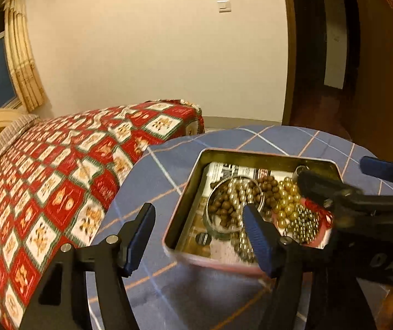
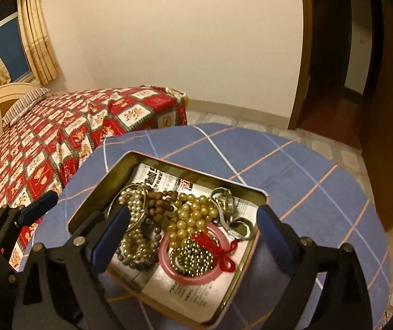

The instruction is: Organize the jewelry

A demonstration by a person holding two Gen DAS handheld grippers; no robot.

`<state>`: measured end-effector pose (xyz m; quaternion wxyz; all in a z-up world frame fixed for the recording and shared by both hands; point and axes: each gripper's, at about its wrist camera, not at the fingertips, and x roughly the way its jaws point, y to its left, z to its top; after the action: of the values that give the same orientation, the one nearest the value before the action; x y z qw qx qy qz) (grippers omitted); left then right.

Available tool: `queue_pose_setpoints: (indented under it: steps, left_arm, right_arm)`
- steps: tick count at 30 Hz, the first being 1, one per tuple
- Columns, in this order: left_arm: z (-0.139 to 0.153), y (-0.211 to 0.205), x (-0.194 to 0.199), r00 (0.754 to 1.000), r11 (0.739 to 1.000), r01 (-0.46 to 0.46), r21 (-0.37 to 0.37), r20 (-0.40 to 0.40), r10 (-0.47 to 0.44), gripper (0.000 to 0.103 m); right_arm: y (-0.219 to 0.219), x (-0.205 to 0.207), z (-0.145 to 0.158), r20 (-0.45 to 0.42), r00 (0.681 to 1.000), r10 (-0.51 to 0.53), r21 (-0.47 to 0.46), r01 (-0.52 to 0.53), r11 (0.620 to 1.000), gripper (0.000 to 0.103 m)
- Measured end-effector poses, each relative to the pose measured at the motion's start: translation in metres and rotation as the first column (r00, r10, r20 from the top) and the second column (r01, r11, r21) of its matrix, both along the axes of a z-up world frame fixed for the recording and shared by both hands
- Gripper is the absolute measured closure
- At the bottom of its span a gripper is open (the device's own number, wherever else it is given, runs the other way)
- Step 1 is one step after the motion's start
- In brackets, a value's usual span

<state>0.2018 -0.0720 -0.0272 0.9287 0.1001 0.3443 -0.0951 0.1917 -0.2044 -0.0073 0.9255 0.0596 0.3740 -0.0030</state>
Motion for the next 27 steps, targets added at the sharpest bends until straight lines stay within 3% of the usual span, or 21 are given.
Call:
queue_pose_setpoints:
  steps: [4,15,27]
  left_arm:
    - [-0.006,0.008,-0.016,0.999,1.0,-0.022,-0.017,-0.027,0.022,0.037]
    - [-0.021,0.022,-0.071,0.992,0.996,-0.069,-0.053,-0.107,0.063,0.037]
    - [0.008,0.037,-0.138,0.997,0.992,-0.079,-0.1,-0.013,0.078,0.037]
  right_arm:
    - [0.002,-0.014,-0.001,0.014,1.0,-0.014,0.023,0.013,1.0,0.0]
    - [0.011,-0.058,-0.019,-0.045,0.999,-0.03,0.04,0.032,0.999,0.0]
    - [0.012,-0.129,0.005,0.05,0.993,-0.105,0.025,0.104,0.994,0.0]
